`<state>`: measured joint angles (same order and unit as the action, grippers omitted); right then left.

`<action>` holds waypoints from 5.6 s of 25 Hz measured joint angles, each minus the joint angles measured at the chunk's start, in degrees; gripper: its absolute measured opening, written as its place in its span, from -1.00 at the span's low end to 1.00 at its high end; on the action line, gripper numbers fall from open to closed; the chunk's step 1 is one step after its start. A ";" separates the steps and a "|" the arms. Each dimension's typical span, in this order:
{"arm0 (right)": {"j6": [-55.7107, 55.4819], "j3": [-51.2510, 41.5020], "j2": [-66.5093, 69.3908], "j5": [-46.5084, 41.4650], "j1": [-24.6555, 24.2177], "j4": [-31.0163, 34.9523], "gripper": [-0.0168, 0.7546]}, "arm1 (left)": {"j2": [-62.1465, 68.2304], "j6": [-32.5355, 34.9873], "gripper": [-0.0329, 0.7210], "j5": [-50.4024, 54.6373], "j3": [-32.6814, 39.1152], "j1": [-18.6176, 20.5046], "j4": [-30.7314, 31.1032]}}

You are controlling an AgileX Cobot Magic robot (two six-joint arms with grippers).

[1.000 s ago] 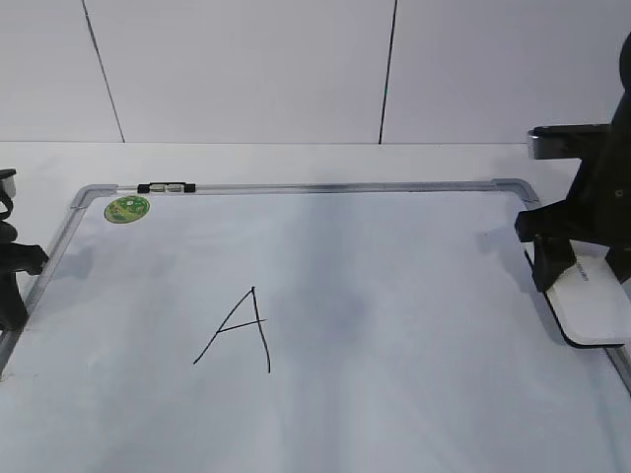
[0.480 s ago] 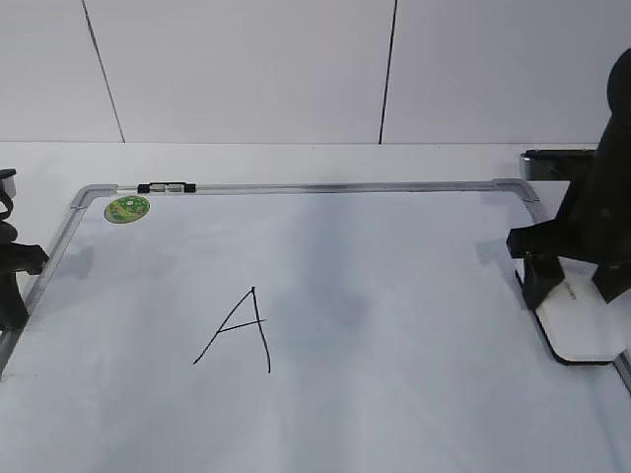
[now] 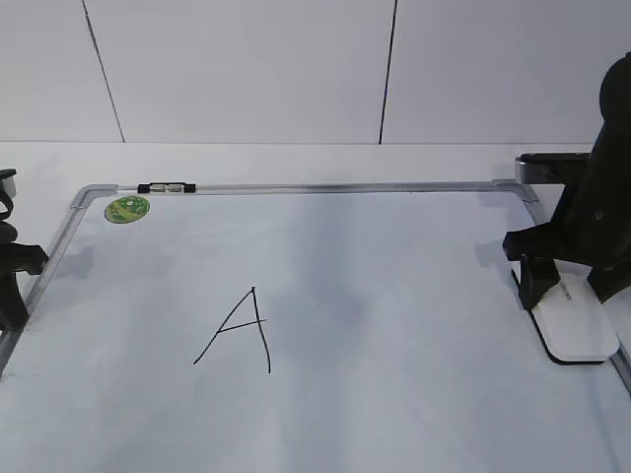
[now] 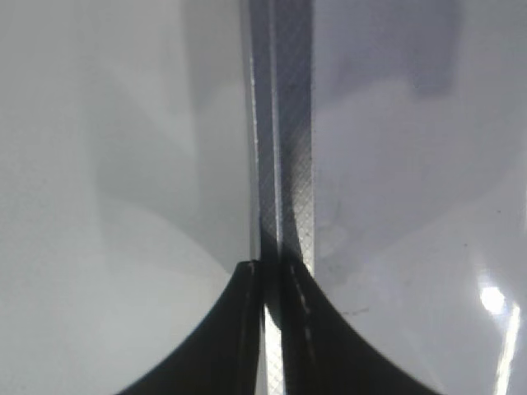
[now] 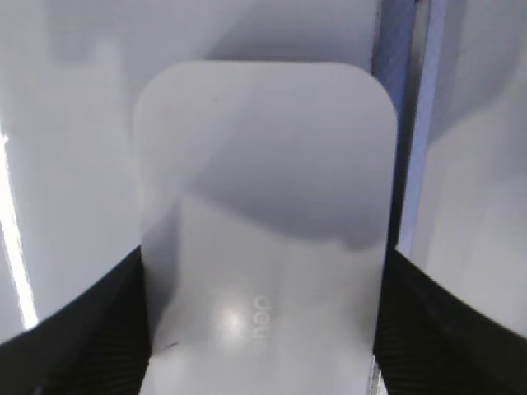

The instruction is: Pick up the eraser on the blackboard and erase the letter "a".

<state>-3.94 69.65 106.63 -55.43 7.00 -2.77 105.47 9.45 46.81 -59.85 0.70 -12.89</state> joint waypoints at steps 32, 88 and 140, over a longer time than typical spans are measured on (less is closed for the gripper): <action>0.00 10.58 -14.33 -14.57 0.00 -1.96 0.60 | 0.00 0.33 -0.75 0.00 -0.10 0.00 0.67; 3.37 -31.68 -92.13 -16.97 0.00 1.08 0.58 | -97.90 -6.64 0.16 26.40 22.49 -5.86 4.93; 5.47 -40.98 -107.65 -10.30 -6.60 -2.62 0.58 | -104.90 -6.73 0.07 16.64 30.92 -2.19 8.32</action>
<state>1.53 28.68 -1.02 -65.73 0.41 -5.39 0.57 2.72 63.46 -28.94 -1.49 -4.58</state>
